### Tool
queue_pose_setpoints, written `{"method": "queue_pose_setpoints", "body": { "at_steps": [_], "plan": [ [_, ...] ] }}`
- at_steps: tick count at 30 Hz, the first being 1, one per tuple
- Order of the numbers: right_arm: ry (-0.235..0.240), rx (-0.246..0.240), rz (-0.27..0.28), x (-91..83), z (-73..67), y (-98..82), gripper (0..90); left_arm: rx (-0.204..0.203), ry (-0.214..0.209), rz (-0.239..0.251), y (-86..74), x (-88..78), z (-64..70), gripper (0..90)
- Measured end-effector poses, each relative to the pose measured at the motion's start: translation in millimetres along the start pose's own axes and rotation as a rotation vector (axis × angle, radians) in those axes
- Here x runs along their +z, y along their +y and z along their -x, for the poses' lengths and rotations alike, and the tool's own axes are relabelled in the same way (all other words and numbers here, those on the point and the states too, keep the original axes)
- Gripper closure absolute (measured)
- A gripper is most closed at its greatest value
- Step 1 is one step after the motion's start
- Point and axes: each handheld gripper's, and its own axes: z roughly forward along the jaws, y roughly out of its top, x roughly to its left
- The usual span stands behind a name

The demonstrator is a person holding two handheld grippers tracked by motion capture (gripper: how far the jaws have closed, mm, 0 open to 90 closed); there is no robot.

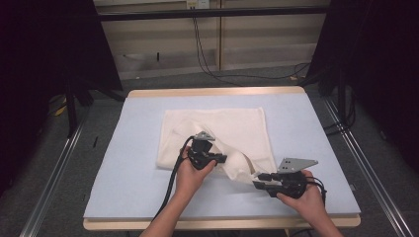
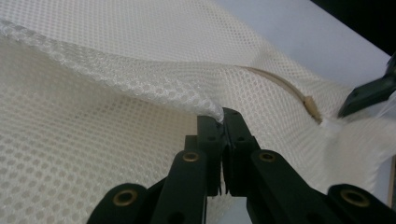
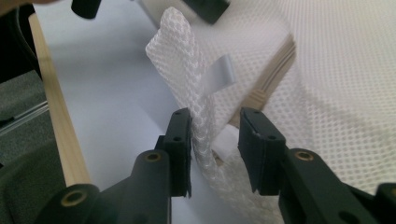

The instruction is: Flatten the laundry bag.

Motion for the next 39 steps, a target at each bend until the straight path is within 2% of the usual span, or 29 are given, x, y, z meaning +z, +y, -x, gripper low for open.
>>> {"method": "queue_pose_setpoints", "body": {
  "at_steps": [3, 7, 9, 11, 13, 17, 20, 22, 26, 29, 30, 32, 33, 35, 36, 39],
  "plan": [
    [-0.007, 0.01, 0.039, -10.9, 5.3, 4.9, 60.6, 0.008, -0.005, -0.005, -3.8, -0.4, 1.0, 87.7],
    [-0.016, 0.052, 0.09, -24.7, 16.1, 8.5, 55.0, 0.011, -0.005, -0.006, -7.0, -0.4, 3.4, 87.7],
    [-0.041, 0.055, 0.096, -30.1, 19.9, 9.2, 53.7, 0.024, 0.007, -0.023, -8.2, -1.0, 3.7, 87.7],
    [-0.042, 0.06, 0.108, -34.7, 23.5, 8.9, 53.7, 0.018, 0.004, -0.025, -10.4, -1.7, 3.2, 87.7],
    [-0.093, 0.072, 0.094, -36.6, 27.1, 8.0, 53.7, 0.017, 0.0, -0.026, -12.5, -2.2, 3.0, 87.7],
    [-0.171, 0.128, 0.057, -26.0, 40.1, 4.2, 50.5, 0.017, -0.003, -0.019, -14.3, -2.3, 4.5, 87.7],
    [-0.225, 0.143, 0.027, -14.1, 50.7, 3.4, 49.1, 0.02, 0.0, -0.019, -15.4, -2.8, 6.2, 87.7],
    [-0.282, 0.151, -0.002, -5.6, 57.6, 4.6, 49.0, 0.021, -0.002, -0.022, -16.2, -3.4, 6.5, 87.7],
    [-0.336, 0.189, -0.033, 10.1, 73.5, 8.3, 49.4, 0.017, -0.009, -0.011, -18.9, -4.5, 7.2, 87.7],
    [-0.338, 0.227, -0.061, 21.0, 82.6, 10.4, 49.7, 0.018, -0.012, -0.01, -20.7, -4.7, 7.3, 87.6],
    [-0.313, 0.25, -0.054, 25.5, 86.1, 10.4, 51.7, 0.017, -0.017, -0.006, -21.0, -4.8, 7.2, 87.7],
    [-0.296, 0.266, -0.066, 32.2, 88.4, 10.9, 55.7, 0.02, -0.015, -0.004, -21.3, -5.6, 7.2, 87.6],
    [-0.294, 0.272, -0.066, 33.2, 88.7, 10.9, 61.0, 0.021, -0.017, -0.002, -21.5, -5.7, 7.0, 87.6],
    [-0.316, 0.272, -0.069, 34.1, 89.5, 10.6, 76.5, 0.02, -0.019, -0.002, -21.5, -5.5, 6.7, 87.7],
    [-0.309, 0.279, -0.065, 33.1, 91.1, 10.5, 85.4, 0.021, -0.017, -0.006, -21.4, -5.4, 6.3, 87.6],
    [-0.336, 0.246, -0.077, 32.0, 92.4, 11.6, 89.0, 0.019, -0.019, -0.001, -21.1, -4.6, 5.9, 87.6]
  ]
}}
